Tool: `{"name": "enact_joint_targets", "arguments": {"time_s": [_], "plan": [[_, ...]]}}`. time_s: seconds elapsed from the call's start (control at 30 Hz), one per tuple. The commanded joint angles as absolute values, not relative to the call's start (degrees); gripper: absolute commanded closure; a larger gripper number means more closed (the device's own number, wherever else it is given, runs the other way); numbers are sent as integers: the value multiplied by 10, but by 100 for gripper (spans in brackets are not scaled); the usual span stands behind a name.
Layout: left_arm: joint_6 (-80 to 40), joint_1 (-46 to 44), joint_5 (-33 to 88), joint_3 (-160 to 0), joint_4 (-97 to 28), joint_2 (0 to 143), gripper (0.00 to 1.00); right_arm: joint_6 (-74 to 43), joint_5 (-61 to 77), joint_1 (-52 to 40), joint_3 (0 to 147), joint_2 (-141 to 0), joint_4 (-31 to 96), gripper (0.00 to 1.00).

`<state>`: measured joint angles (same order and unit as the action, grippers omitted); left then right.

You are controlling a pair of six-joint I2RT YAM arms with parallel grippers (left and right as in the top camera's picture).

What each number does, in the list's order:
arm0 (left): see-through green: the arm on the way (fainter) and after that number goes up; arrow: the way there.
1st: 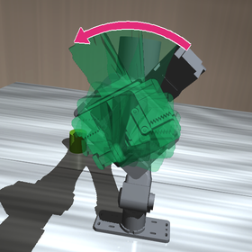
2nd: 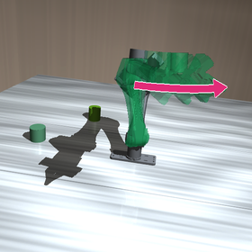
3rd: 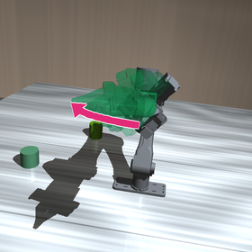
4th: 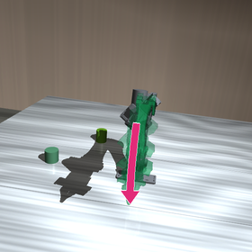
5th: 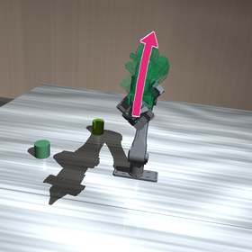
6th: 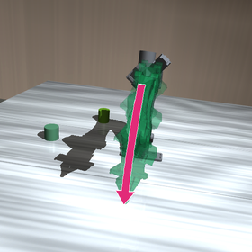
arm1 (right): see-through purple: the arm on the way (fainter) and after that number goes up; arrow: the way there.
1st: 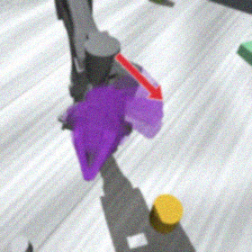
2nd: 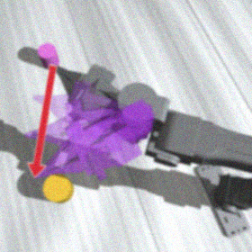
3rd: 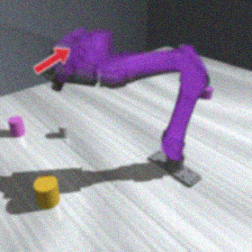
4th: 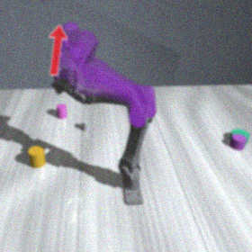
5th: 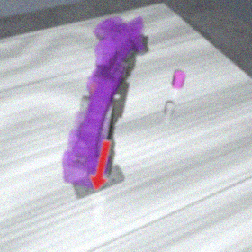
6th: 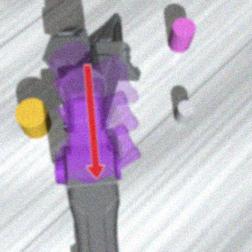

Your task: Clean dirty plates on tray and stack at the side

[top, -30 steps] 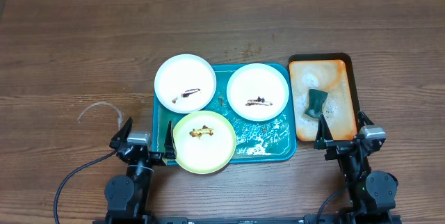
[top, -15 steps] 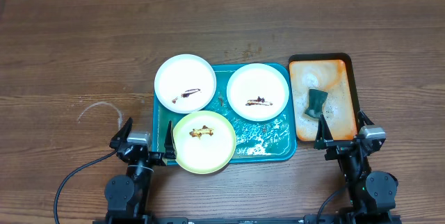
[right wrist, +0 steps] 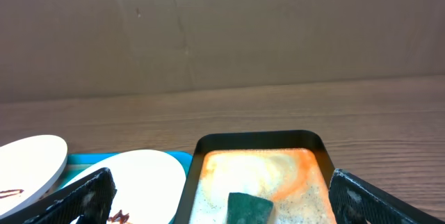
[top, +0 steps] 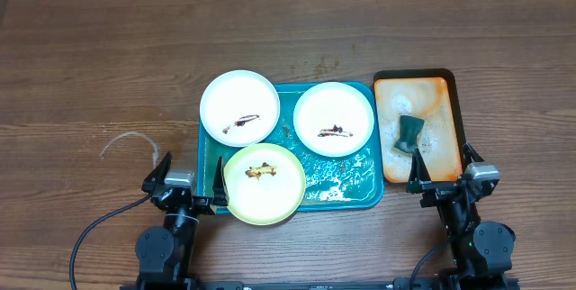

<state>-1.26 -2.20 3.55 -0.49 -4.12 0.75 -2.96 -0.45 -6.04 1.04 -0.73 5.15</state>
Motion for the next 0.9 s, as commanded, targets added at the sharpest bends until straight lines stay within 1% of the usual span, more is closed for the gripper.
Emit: {"name": "enact_joint_targets", "arguments": {"time_s": [0.0, 0.4, 0.5, 0.57, 0.63, 0.73, 0.87], "plan": [[-4, -18, 29, -3, -43, 3, 0, -27, -10, -63, 5, -2, 48, 0], [-4, -18, 30, -3, -43, 3, 0, -27, -10, -63, 5, -2, 48, 0], [-5, -19, 48, -3, -39, 3, 0, -34, -10, -63, 5, -2, 48, 0], [-44, -19, 50, -3, -41, 3, 0, -39, -9, -63, 5, -2, 48, 0], [-85, -19, 50, -3, -41, 5, 0, -63, -8, -63, 5, -2, 48, 0], [-106, -19, 58, -13, -58, 16, 0, -105, -8, -63, 5, -2, 49, 0], [-105, -19, 71, -68, -146, 44, 0, -167, -8, -63, 37, -3, 109, 0]]}}
